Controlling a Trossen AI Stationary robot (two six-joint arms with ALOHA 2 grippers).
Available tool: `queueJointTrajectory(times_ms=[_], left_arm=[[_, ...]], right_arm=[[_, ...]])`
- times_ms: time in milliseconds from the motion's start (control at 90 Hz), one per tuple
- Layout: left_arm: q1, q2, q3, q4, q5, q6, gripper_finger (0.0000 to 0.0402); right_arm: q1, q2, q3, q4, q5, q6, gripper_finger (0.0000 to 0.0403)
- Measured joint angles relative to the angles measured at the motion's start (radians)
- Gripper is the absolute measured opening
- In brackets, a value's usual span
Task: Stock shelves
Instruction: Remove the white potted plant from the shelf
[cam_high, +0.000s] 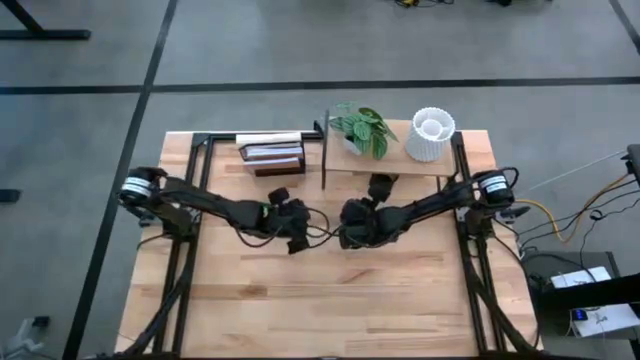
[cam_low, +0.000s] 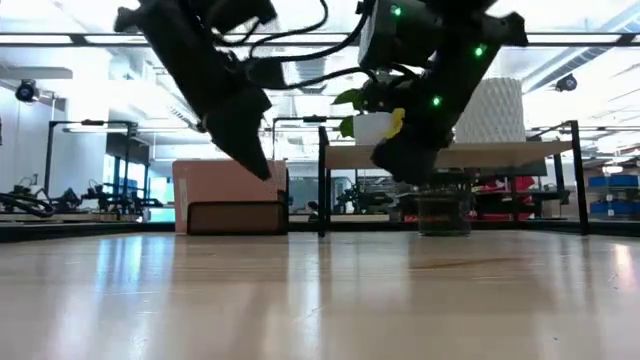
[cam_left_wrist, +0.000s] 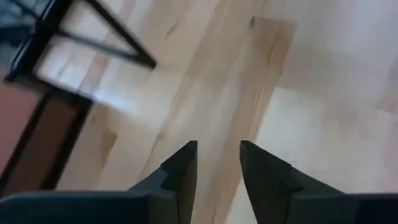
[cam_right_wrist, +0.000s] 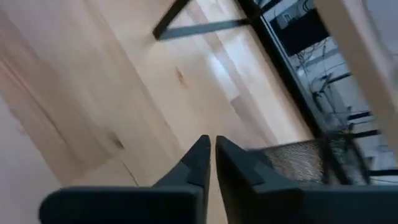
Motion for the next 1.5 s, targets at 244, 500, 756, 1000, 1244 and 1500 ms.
queueJointTrajectory(times_ms=[244,500,756,1000,1244,1500], left_arm=[[-0.005,-0.108,0.001,-0.234,0.000,-0.159,0.0102],[-0.060,-0.218,-0.078,-0.320,-0.203,-0.292,0.0115],[-0.129,-0.335,-0.335,-0.195,-0.127,-0.421,0.0127],[-0.164,-0.448,-0.543,0.091,-0.104,-0.387,0.0131],[-0.164,-0.565,-0.637,0.187,-0.104,-0.285,0.0120],[-0.164,-0.697,-0.701,0.312,-0.077,-0.146,0.0108]], right_arm=[[0.000,-0.001,0.053,-0.127,0.043,-0.132,0.0013],[0.002,-0.001,0.010,-0.124,0.018,-0.294,0.0013],[-0.041,-0.001,-0.094,-0.089,-0.094,-0.316,0.0013],[-0.071,-0.001,-0.161,-0.002,-0.239,-0.315,0.0013],[-0.063,-0.001,-0.168,0.022,-0.307,-0.270,0.0013],[-0.035,-0.002,-0.187,0.013,-0.322,-0.212,0.0013]])
